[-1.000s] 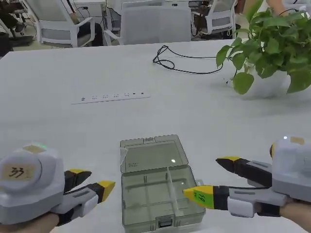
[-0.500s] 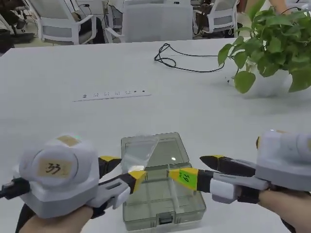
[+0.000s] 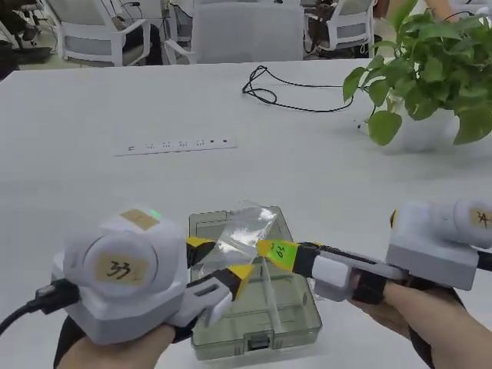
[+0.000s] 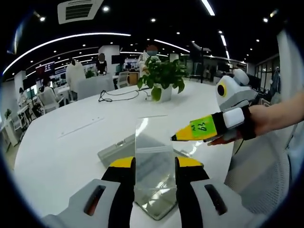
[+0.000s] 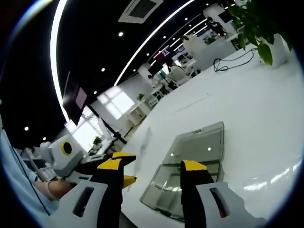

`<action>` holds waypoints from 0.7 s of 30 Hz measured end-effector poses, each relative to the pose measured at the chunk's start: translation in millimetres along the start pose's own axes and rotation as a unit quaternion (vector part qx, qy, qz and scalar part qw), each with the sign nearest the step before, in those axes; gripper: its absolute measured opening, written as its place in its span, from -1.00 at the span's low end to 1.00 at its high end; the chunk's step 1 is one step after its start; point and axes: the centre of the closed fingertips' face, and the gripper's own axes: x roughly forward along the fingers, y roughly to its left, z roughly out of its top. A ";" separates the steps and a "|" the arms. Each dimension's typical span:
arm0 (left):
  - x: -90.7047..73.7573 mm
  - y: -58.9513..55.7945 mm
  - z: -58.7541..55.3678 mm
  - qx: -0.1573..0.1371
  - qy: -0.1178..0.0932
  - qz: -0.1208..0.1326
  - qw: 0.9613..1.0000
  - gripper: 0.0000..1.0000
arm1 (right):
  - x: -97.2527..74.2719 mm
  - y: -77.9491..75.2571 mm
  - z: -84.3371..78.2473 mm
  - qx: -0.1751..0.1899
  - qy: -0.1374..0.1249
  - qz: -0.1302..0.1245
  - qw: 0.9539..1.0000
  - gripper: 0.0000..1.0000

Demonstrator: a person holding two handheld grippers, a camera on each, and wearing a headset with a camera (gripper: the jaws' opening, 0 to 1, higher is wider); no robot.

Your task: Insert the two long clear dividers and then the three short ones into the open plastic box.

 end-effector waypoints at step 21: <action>-1.2 -6.8 2.5 0.016 -0.007 -0.008 1.000 -0.37 | 5.5 12.9 -4.3 0.063 -0.008 0.025 0.998 -0.72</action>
